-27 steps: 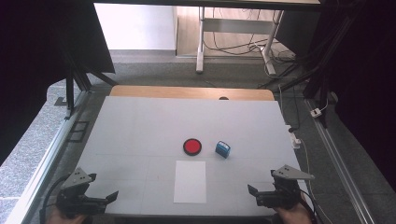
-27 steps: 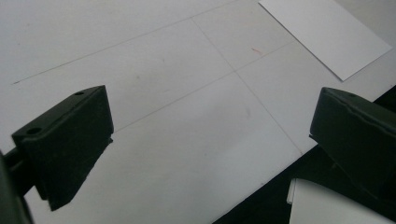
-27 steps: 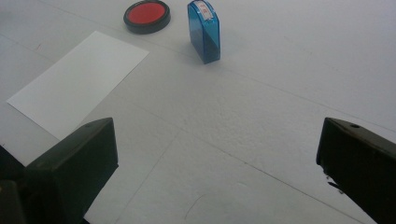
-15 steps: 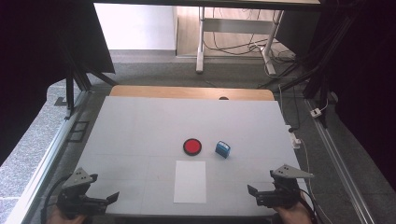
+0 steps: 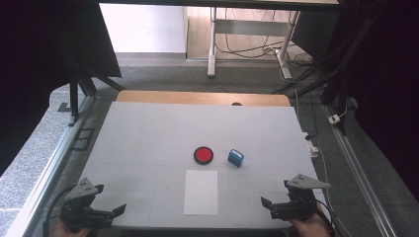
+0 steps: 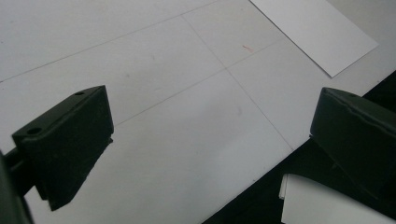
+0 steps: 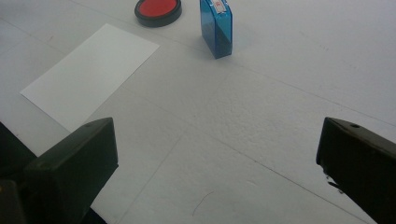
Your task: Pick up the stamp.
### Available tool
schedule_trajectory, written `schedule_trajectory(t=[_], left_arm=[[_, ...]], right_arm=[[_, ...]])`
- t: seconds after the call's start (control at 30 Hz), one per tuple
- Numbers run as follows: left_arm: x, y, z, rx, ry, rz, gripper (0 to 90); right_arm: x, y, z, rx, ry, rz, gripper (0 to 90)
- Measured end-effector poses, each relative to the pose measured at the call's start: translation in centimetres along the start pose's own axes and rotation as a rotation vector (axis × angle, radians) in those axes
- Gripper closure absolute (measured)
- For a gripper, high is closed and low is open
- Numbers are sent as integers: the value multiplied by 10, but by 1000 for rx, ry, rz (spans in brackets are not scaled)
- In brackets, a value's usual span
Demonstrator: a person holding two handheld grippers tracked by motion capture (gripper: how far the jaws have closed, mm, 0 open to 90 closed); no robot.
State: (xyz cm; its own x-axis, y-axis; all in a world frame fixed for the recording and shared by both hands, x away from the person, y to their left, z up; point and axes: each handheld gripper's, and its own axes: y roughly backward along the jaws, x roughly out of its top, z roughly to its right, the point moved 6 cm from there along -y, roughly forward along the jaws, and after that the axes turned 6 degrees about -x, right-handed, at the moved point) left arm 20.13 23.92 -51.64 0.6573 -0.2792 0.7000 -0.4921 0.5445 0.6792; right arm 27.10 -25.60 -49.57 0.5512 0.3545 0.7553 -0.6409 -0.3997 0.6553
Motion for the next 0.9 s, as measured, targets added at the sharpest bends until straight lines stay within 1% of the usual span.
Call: schedule_trajectory(t=[0.1, 0.2, 0.27, 0.37, 0.5, 0.6, 0.73, 0.83, 0.9], left_arm=[[0, 0, 0, -5, 4, -1, 0], [0, 0, 0, -4, 5, 1, 0], [0, 0, 0, -6, 6, 2, 0], [0, 0, 0, -6, 7, 1, 0], [0, 0, 0, -9, 7, 2, 0], [0, 0, 0, -10, 7, 0, 0], [0, 0, 0, -14, 8, 3, 0], [0, 1, -1, -15, 9, 4, 0], [0, 1, -1, -15, 10, 6, 0]], right_arm=[[1, 1, 0, 0, 0, 3, 0], [1, 2, 0, -5, 17, -1, 0], [3, 3, -1, 1, 23, 9, 0], [4, 3, -1, 5, 33, 10, 0], [5, 1, -4, 10, 64, 2, 0], [5, 0, -4, 23, 70, 4, 0], [7, -2, -5, 30, 77, 7, 0], [13, -4, -8, 40, 104, 16, 0], [15, -6, -9, 47, 110, 19, 0]])
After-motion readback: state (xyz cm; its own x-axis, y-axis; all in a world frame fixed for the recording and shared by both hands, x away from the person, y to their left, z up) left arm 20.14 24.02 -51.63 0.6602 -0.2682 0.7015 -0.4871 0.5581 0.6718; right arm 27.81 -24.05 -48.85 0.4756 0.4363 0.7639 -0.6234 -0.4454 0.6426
